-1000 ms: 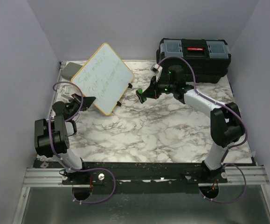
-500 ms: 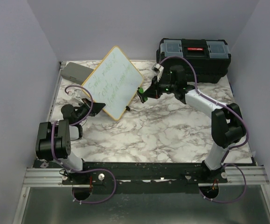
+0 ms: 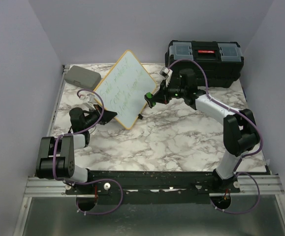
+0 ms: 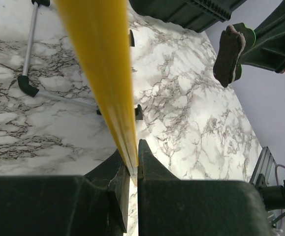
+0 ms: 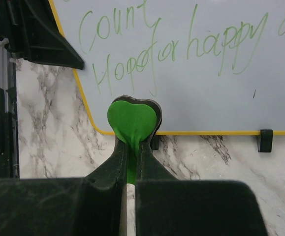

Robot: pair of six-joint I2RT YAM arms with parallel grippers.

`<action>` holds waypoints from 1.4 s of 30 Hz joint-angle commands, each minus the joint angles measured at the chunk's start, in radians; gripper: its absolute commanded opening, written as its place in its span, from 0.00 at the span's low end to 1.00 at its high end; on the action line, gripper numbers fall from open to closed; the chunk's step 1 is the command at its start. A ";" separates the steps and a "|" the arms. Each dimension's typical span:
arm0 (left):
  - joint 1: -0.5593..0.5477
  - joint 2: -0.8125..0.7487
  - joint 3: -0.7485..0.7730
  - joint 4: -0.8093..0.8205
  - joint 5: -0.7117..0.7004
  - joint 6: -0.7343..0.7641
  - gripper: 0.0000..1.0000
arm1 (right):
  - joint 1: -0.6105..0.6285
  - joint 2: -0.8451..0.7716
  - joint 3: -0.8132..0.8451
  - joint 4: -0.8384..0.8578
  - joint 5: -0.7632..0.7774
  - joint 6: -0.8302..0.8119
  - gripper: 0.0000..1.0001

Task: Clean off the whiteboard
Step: Move the whiteboard stand to the center of the board.

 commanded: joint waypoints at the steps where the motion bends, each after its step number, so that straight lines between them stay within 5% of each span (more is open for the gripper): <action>1: -0.050 0.019 -0.025 -0.077 0.102 0.021 0.00 | 0.015 -0.017 -0.002 0.038 -0.020 -0.087 0.03; 23: -0.146 -0.115 -0.071 -0.277 0.079 0.068 0.00 | 0.036 -0.009 -0.012 0.145 -0.012 -0.050 0.03; 36: -0.171 -0.011 0.031 -0.309 0.076 0.093 0.00 | 0.102 -0.040 -0.015 0.155 0.122 -0.082 0.03; 42: -0.171 -0.023 0.021 -0.249 0.049 0.049 0.25 | 0.155 -0.016 0.047 0.117 0.229 -0.101 0.03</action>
